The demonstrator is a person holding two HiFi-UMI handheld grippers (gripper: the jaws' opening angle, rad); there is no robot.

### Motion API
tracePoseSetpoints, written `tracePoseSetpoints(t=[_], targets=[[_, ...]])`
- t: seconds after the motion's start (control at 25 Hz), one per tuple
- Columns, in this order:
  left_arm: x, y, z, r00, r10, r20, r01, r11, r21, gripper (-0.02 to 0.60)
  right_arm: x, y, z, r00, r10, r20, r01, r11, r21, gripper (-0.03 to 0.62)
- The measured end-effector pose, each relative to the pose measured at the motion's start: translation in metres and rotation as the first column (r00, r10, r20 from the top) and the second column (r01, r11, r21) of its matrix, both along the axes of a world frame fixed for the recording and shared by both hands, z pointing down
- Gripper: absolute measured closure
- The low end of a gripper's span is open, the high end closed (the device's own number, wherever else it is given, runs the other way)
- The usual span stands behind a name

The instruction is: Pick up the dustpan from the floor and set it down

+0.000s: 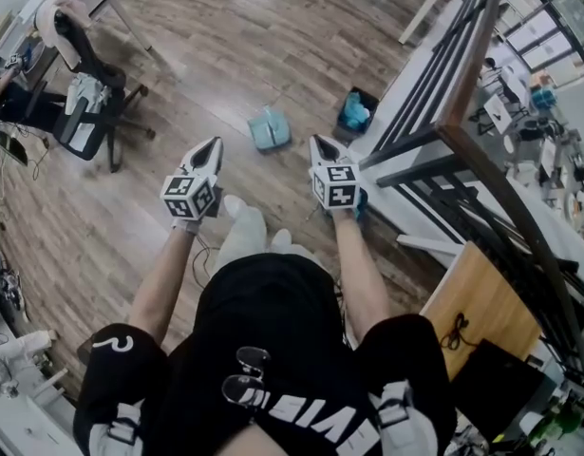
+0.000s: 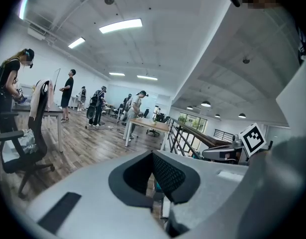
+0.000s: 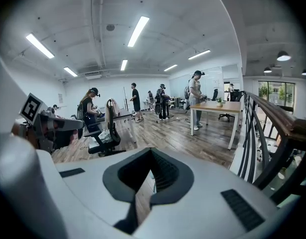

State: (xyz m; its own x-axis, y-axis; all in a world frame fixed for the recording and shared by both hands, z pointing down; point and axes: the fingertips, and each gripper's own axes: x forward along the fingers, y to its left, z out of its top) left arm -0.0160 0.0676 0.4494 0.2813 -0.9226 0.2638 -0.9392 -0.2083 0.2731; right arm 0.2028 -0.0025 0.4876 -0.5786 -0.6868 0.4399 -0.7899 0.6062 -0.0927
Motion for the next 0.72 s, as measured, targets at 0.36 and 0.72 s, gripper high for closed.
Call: tracePoseSetpoints(t=[0.36,0.72], targets=[[0.005,0.0,-0.016,1.0,-0.002,-0.007,0.002,1.0,0.006,0.586,0.001,0.0,-0.015,1.0,-0.006,0.01,0.006,1.0,0.008,0.6],[0.002,0.002,-0.017,1.0,-0.006,-0.005,0.006,1.0,0.011,0.586,0.003,0.0,-0.021,1.0,-0.006,0.005,0.006,1.0,0.017,0.6]])
